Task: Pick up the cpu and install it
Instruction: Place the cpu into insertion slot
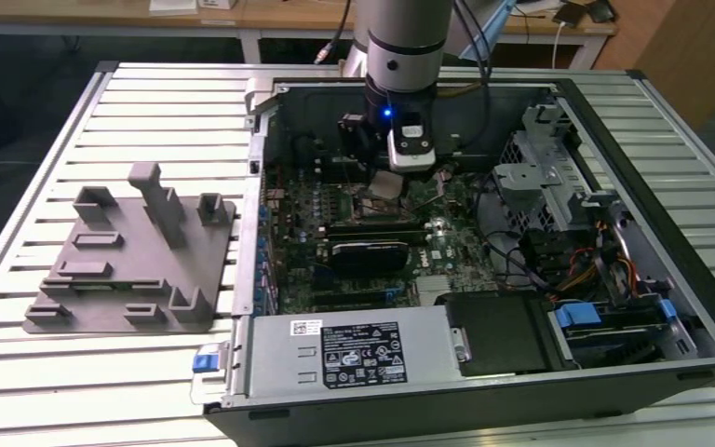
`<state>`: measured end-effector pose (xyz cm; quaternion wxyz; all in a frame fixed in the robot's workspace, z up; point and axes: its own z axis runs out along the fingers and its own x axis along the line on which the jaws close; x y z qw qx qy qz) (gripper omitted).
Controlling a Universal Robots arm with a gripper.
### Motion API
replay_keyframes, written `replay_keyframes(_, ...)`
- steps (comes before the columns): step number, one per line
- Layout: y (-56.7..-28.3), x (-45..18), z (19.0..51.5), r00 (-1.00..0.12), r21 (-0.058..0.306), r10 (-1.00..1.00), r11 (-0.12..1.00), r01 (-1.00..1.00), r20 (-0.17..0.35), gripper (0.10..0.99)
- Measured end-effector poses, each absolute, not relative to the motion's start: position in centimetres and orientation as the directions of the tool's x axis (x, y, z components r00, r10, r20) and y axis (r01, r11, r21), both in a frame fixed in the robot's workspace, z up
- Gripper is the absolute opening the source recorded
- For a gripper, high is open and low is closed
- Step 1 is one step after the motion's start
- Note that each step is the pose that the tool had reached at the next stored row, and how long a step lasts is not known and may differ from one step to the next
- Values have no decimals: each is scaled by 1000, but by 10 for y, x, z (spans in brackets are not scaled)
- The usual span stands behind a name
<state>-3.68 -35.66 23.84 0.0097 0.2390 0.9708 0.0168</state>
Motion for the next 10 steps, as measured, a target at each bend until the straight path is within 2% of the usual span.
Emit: replay_keyframes(10,-357,-37,238,-808,37,589,808,588,-11,541)
